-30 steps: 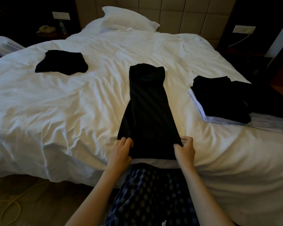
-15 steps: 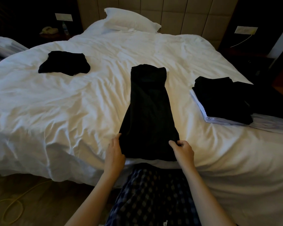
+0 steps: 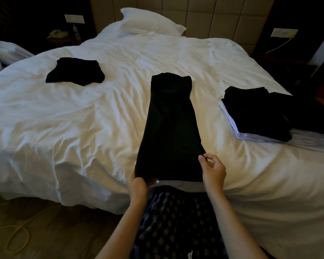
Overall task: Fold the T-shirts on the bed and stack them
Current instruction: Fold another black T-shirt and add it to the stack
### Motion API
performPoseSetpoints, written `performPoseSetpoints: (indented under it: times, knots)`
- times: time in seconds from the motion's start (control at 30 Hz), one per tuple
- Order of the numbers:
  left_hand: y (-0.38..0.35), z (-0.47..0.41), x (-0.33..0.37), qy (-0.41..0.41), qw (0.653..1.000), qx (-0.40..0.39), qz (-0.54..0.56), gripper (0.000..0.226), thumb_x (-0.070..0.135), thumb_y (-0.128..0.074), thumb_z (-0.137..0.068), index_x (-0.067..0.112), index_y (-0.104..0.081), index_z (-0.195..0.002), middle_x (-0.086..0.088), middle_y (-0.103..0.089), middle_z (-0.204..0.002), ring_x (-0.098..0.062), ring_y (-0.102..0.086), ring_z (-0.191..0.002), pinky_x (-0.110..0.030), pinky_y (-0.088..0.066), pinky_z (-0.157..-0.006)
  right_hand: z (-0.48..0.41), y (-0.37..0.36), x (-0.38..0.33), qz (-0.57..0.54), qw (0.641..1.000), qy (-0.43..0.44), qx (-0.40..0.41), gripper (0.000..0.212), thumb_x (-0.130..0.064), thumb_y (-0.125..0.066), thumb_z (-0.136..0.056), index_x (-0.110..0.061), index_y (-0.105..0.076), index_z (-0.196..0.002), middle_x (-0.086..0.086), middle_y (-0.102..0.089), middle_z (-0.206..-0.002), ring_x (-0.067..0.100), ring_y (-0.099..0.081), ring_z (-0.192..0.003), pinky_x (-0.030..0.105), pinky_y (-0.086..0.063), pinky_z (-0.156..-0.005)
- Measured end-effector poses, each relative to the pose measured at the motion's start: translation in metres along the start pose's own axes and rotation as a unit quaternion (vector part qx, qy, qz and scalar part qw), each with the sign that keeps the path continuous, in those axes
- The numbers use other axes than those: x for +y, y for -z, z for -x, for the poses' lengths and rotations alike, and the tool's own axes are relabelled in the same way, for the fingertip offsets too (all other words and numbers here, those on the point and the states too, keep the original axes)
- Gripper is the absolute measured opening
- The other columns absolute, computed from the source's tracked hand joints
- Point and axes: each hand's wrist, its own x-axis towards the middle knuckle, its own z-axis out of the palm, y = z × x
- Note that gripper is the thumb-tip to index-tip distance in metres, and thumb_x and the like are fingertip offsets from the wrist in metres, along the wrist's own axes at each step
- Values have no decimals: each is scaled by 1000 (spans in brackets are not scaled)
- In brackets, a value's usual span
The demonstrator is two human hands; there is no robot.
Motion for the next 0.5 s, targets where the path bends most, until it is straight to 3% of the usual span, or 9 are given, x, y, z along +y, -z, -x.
performPoseSetpoints:
  times: [0.1,0.17,0.27,0.33,0.43,0.5]
  knots:
    - [3,-7,-3,-4,999,14,-31,51,-22,-23,-83,5,-52,-114,-20,-58,-74,-29,-56,-59,-25,-51,-44,1,0,0,29,999,25,10,10,-17,-61,-91,-9,-65,-93,2,-50,-58,13,-43,-51,14,-35,-46]
    - [9,-11,-10,-10,993,36,-111,43,-16,-31,-86,9,-49,-116,-13,-60,-79,-22,-58,-62,-27,-50,-50,0,2,5,83,996,8,13,13,-19,-59,-92,-9,-66,-97,0,-52,-63,14,-47,-58,20,-35,-51]
    - [11,-8,-17,-34,985,1,-170,31,-7,-45,-87,10,-42,-113,-8,-56,-95,-14,-55,-75,-22,-43,-56,-3,4,10,134,990,-12,34,18,-20,-57,-93,-6,-66,-102,6,-61,-90,21,-53,-82,26,-37,-67]
    - [5,-3,-21,-60,982,-35,-176,29,-4,-52,-86,12,-43,-107,-6,-54,-95,-17,-56,-80,-20,-42,-58,-7,2,10,130,991,-5,43,20,-16,-58,-92,-2,-65,-103,13,-59,-106,27,-55,-97,27,-39,-76]
    - [-6,3,-23,-106,981,-1,-165,22,-11,-42,-83,10,-48,-82,-8,-49,-79,-26,-49,-73,-24,-39,-55,-9,-1,4,101,993,-37,47,23,-15,-52,-95,1,-60,-109,14,-55,-110,28,-53,-99,27,-37,-81]
    - [-8,1,-19,-65,991,53,-102,28,-11,-33,-87,12,-45,-78,-8,-46,-76,-21,-46,-68,-22,-40,-56,-9,1,2,76,995,-52,47,20,-14,-49,-97,0,-56,-109,13,-56,-105,24,-52,-94,27,-36,-77]
